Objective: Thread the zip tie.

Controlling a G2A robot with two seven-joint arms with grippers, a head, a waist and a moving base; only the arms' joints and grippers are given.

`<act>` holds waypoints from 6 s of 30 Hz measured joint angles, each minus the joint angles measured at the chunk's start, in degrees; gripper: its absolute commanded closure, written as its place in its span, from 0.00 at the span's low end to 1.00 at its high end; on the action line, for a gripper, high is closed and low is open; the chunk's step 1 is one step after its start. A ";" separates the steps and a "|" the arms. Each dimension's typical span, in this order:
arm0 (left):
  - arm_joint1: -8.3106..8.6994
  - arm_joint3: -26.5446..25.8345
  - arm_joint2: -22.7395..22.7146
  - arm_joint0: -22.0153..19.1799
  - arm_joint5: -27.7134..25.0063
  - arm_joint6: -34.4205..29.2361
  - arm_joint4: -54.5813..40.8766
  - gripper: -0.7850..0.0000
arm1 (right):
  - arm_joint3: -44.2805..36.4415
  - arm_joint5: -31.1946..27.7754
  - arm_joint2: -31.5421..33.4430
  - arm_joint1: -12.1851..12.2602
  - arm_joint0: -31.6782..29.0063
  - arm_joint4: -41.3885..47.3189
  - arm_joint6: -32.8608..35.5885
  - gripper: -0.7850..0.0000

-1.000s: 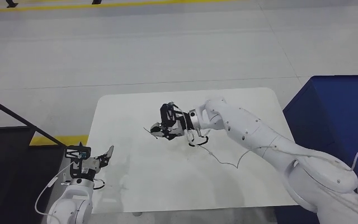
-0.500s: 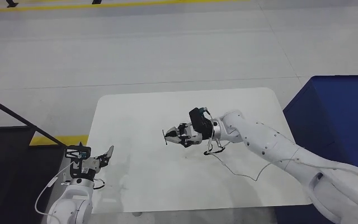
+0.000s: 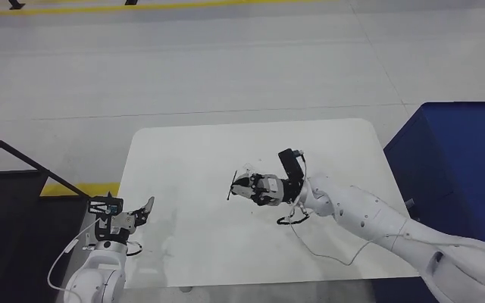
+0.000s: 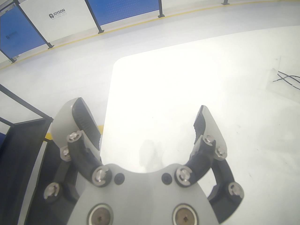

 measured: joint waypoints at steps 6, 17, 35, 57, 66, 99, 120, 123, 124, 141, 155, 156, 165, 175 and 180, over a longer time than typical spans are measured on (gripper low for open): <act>0.00 0.00 0.00 0.00 0.00 0.00 0.00 0.00 | -6.53 0.00 0.04 2.32 -4.20 20.77 4.64 1.00; 0.65 -4.54 -0.51 2.60 -13.63 -12.66 -12.81 0.00 | -6.44 1.25 0.98 2.26 -5.23 17.43 5.93 1.00; 3.35 -1.79 -7.35 -2.68 -27.21 -57.50 -77.81 0.00 | -7.07 1.26 5.67 2.04 -9.22 19.70 13.79 1.00; 1.57 -0.34 8.02 -3.72 -31.52 -48.14 -98.08 0.25 | -4.37 1.25 11.35 -3.96 -16.82 26.01 22.88 1.00; 1.44 -0.63 10.42 -3.07 -32.53 -45.75 -95.53 0.69 | -2.29 2.15 13.54 -6.10 -18.62 25.46 26.52 1.00; 2.23 2.37 7.83 -4.27 -30.09 -46.30 -104.52 0.00 | -0.76 4.88 25.27 -9.72 -21.92 26.09 29.42 0.00; 3.65 3.89 -3.92 -3.68 -26.32 -51.04 -111.39 0.00 | -16.14 43.91 30.57 -8.19 -20.57 21.96 54.96 0.00; 3.83 5.41 -5.01 -4.07 -26.07 -53.40 -112.73 0.00 | -21.13 54.33 30.56 -8.01 -19.92 23.94 66.81 0.00; 3.83 5.37 -4.97 -4.07 -26.08 -53.29 -112.67 0.00 | -22.12 56.40 30.32 -8.07 -19.32 23.55 70.39 0.00; 3.82 5.29 -4.92 -4.05 -26.10 -53.16 -112.60 0.00 | -12.73 78.61 23.77 -12.06 -4.71 31.77 97.72 0.00; 3.82 5.29 -4.92 -4.05 -26.10 -53.16 -112.60 0.00 | -7.45 84.53 18.77 -14.72 1.27 31.14 106.29 0.00; 3.82 5.29 -4.92 -4.05 -26.10 -53.16 -112.60 0.00 | -6.67 83.10 17.85 -15.01 2.09 31.94 106.83 0.00; 3.82 5.29 -4.92 -4.05 -26.10 -53.16 -112.60 0.00 | -1.09 84.33 1.90 -24.55 12.61 10.04 110.86 0.01; 3.82 5.29 -4.92 -4.05 -26.10 -53.16 -112.60 0.00 | 17.02 70.43 0.04 -36.24 11.63 10.37 110.96 0.51; 3.82 5.29 -4.92 -4.05 -26.10 -53.16 -112.60 0.00 | 24.37 67.71 0.07 -40.08 11.22 10.51 110.61 0.58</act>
